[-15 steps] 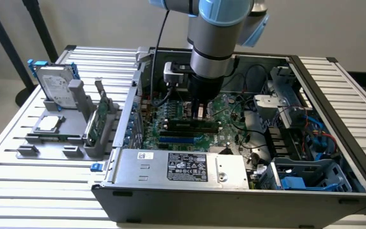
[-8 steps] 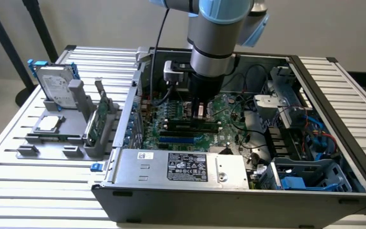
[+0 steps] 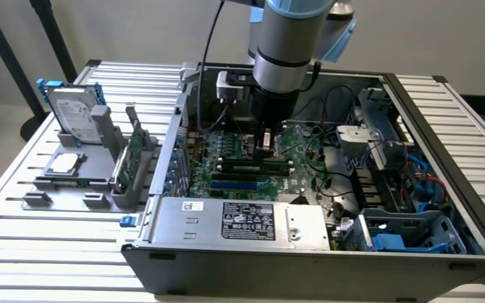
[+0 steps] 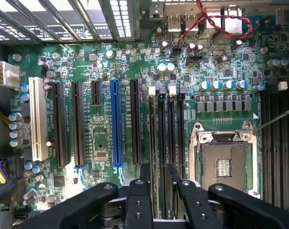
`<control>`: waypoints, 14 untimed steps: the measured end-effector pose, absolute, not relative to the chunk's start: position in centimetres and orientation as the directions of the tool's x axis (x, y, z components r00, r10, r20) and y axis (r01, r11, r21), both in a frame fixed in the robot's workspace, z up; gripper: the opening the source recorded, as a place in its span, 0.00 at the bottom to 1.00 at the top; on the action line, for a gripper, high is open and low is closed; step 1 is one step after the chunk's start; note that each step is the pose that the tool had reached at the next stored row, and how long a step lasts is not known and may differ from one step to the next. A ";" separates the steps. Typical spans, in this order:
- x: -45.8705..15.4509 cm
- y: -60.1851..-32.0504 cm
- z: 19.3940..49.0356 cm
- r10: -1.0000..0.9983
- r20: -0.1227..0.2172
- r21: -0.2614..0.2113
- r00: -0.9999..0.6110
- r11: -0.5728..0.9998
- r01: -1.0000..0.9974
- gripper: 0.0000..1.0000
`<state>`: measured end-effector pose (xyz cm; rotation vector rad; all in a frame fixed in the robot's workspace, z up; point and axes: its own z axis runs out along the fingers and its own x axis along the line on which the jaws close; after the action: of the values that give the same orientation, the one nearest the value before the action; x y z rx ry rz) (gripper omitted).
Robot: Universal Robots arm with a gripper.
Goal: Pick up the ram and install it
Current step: 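Insert the ram into the slot, then press down the ram until it locks into place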
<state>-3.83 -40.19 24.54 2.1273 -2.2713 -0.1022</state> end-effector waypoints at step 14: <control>-3.9 -40.2 24.9 -0.997 -0.026 0.067 -0.066 0.064 -0.996 0.11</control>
<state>-3.86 -40.19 24.94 2.1281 -2.2721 -0.1045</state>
